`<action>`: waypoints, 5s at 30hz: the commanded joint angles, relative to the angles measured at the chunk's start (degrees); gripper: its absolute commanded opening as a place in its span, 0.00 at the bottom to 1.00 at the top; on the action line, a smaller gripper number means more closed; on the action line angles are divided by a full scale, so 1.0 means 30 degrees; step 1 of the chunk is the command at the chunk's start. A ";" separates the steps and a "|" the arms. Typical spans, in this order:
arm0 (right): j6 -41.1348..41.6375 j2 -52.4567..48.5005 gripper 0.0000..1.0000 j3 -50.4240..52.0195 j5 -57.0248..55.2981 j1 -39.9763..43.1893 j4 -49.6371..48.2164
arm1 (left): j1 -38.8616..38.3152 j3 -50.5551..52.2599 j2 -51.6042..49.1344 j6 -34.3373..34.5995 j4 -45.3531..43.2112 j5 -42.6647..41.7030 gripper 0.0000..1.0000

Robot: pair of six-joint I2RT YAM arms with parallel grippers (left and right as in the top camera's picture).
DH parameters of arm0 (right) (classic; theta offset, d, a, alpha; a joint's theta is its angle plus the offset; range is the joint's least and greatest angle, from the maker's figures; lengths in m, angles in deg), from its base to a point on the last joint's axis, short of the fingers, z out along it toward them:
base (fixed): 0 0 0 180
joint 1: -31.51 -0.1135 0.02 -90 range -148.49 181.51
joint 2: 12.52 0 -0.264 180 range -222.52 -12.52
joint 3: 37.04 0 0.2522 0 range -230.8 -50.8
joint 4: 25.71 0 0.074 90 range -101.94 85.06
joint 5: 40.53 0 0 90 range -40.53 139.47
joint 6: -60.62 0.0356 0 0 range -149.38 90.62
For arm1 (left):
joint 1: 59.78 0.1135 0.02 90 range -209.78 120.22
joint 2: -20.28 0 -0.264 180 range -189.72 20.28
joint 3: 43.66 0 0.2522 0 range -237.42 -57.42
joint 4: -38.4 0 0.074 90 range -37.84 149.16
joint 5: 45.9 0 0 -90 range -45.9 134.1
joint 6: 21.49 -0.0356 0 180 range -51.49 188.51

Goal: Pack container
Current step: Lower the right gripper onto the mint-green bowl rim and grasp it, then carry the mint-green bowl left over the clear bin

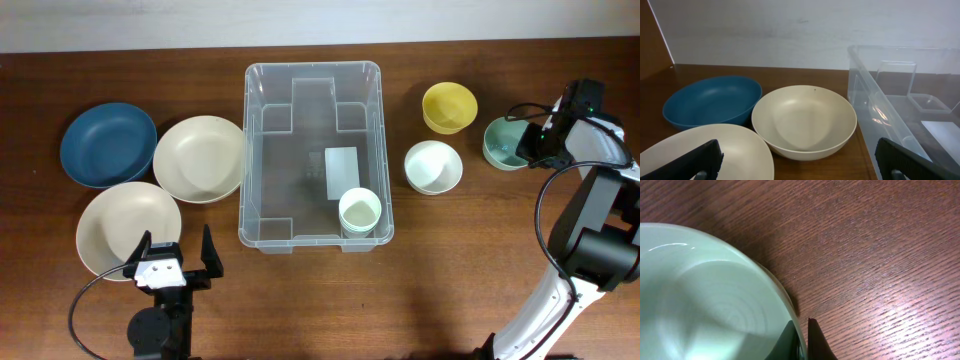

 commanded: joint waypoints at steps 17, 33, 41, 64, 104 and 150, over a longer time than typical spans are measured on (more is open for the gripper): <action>-0.0874 0.6244 0.04 -0.0437 -0.0007 0.0007 0.0007 | -0.0117 0.0146 0.0160 -0.0248 -0.0044 0.0131 1.00; -0.1013 0.5421 0.04 0.0051 -0.0124 0.0007 0.0284 | -0.0117 0.0146 0.0160 -0.0248 -0.0044 0.0131 1.00; -0.1013 0.3213 0.66 0.0262 -0.0138 0.0007 0.0240 | -0.0117 0.0146 0.0160 -0.0248 -0.0044 0.0131 1.00; -0.1647 -0.0066 0.35 0.0583 0.0474 0.0124 -0.2011 | -0.0117 0.0146 0.0160 -0.0248 -0.0044 0.0138 1.00; -0.1428 0.3351 0.04 0.1501 0.4255 0.1508 -0.3985 | -0.0117 0.0146 0.0160 -0.0248 -0.0044 0.0131 1.00; -0.3140 0.8415 0.04 0.1523 -0.1049 -2.0414 0.0991 | -0.0117 0.0146 0.0160 -0.0248 -0.0044 0.0138 1.00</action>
